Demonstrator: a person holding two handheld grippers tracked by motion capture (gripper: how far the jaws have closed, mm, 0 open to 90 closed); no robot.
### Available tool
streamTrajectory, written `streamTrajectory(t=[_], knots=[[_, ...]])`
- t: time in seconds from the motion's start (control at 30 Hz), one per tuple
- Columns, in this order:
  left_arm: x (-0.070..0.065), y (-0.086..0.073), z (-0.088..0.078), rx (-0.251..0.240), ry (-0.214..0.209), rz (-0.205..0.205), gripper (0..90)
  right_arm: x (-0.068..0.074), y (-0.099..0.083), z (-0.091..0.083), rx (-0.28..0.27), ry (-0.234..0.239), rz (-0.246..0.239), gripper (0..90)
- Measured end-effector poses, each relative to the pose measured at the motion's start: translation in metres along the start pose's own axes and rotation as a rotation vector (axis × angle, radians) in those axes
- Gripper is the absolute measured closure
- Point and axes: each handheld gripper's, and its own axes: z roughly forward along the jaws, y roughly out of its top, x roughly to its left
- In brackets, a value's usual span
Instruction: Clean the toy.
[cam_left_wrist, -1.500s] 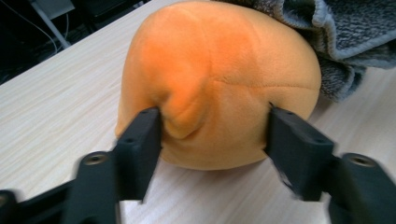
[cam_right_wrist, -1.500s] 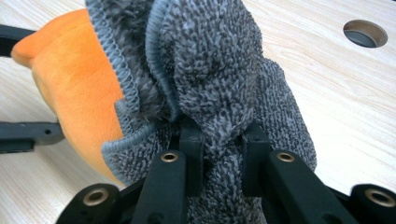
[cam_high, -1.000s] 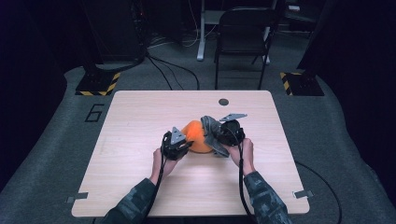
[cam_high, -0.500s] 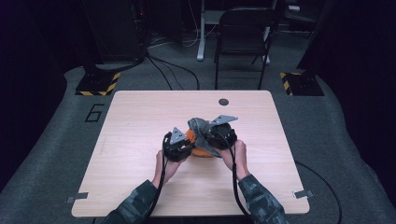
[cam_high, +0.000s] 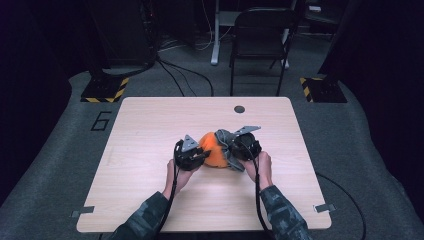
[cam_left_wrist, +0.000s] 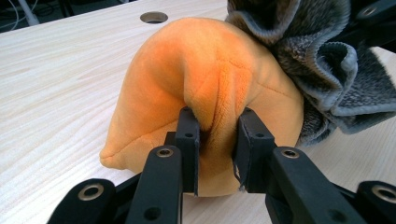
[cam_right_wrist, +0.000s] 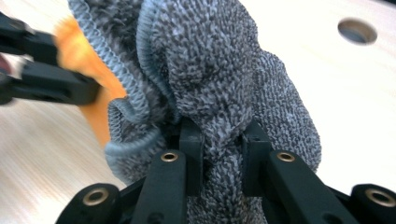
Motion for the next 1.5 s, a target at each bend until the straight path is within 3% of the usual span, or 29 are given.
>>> streamTrajectory(t=[0.4,0.5,0.67,0.8,0.9,1.0,1.07,1.23,1.37,1.5], knots=[[0.004,0.002,0.002,-0.006,-0.009,-0.02,72.8,-0.032,-0.025,0.032,0.169,-0.006,0.087,75.3],[0.006,0.002,0.002,-0.007,-0.01,-0.028,72.7,-0.037,-0.026,0.032,0.171,0.009,0.112,75.2],[0.008,0.002,0.002,-0.011,-0.01,-0.036,72.6,-0.03,-0.006,0.006,0.065,0.023,0.083,75.3],[0.006,0.002,0.002,-0.01,-0.011,-0.023,72.4,-0.007,0.015,-0.021,-0.059,0.066,0.033,75.2],[0.004,0.002,0.002,-0.011,-0.014,-0.018,72.4,0.015,0.025,-0.026,-0.114,0.074,-0.019,75.0],[0.005,0.002,0.001,-0.001,-0.02,-0.019,72.3,0.03,0.025,-0.013,-0.064,0.032,-0.069,75.2],[0.006,0.001,0.002,-0.002,-0.023,-0.019,72.4,0.029,0.021,-0.007,-0.048,0.014,-0.091,75.3],[0.007,0.001,0.002,0.001,-0.029,-0.014,72.4,0.012,0.009,-0.006,0.008,-0.001,-0.057,75.3],[0.007,0.001,0.003,-0.002,-0.026,-0.011,72.4,-0.003,-0.003,0.003,0.078,-0.004,-0.015,75.3],[0.007,0.001,0.003,-0.006,-0.028,-0.013,72.5,-0.015,-0.01,0.013,0.107,-0.006,0.018,75.3]])
